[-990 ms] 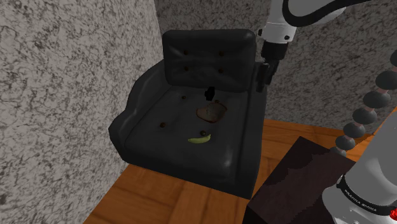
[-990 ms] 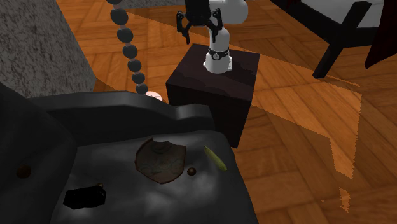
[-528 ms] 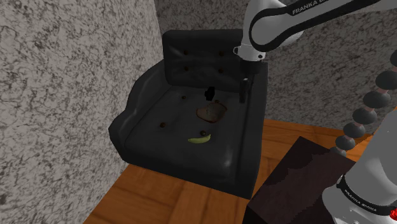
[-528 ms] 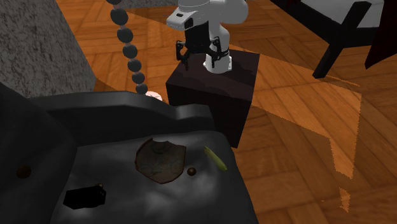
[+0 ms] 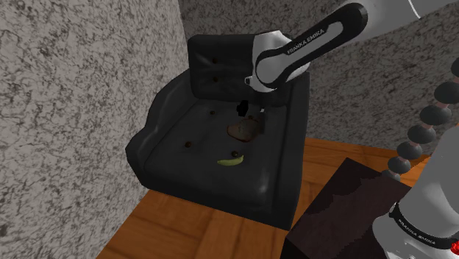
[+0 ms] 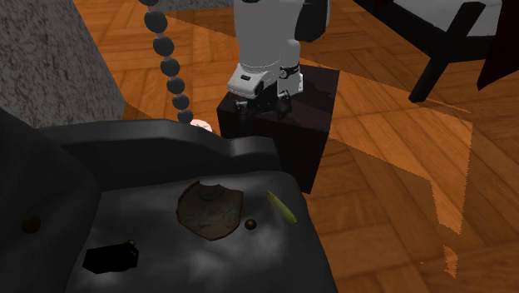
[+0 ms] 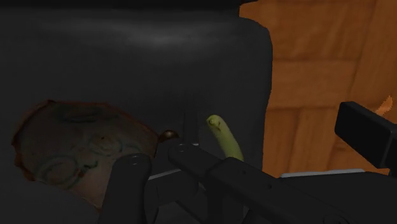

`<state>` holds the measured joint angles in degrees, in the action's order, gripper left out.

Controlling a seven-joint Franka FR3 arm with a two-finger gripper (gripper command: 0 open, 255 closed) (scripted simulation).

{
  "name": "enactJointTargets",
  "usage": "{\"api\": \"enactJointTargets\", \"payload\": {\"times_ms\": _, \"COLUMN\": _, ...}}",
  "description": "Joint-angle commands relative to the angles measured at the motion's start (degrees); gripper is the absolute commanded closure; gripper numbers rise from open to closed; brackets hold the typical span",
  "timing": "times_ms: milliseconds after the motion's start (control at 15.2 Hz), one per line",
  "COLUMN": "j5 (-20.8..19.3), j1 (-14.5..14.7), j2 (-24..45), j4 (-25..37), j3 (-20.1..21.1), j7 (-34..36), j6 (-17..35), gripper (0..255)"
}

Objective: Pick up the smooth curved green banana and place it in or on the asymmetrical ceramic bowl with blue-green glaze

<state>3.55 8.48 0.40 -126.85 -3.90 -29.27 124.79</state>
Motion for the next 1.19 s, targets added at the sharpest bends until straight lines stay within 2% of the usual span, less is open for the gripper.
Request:
{"api": "enactJointTargets", "payload": {"times_ms": 0, "j5": -0.3, "j1": 0.5, "j2": 4.8, "j4": 2.9, "j3": 0.5, "j7": -1.9, "j6": 1.5, "gripper": 0}}
{"api": "enactJointTargets", "payload": {"times_ms": 462, "j5": -2.5, "j1": 2.2, "j2": 19.9, "j4": 13.1, "j3": 2.5, "j7": -7.1, "j6": 4.9, "gripper": 0}}
{"api": "enactJointTargets", "payload": {"times_ms": 990, "j5": -6.6, "j1": 4.8, "j2": 36.9, "j4": 27.5, "j3": 4.3, "j7": -11.8, "j6": 6.0, "gripper": 0}}
{"api": "enactJointTargets", "payload": {"times_ms": 1122, "j5": -6.8, "j1": 4.9, "j2": 38.1, "j4": 28.2, "j3": 4.3, "j7": -12.0, "j6": 6.5, "gripper": 0}}
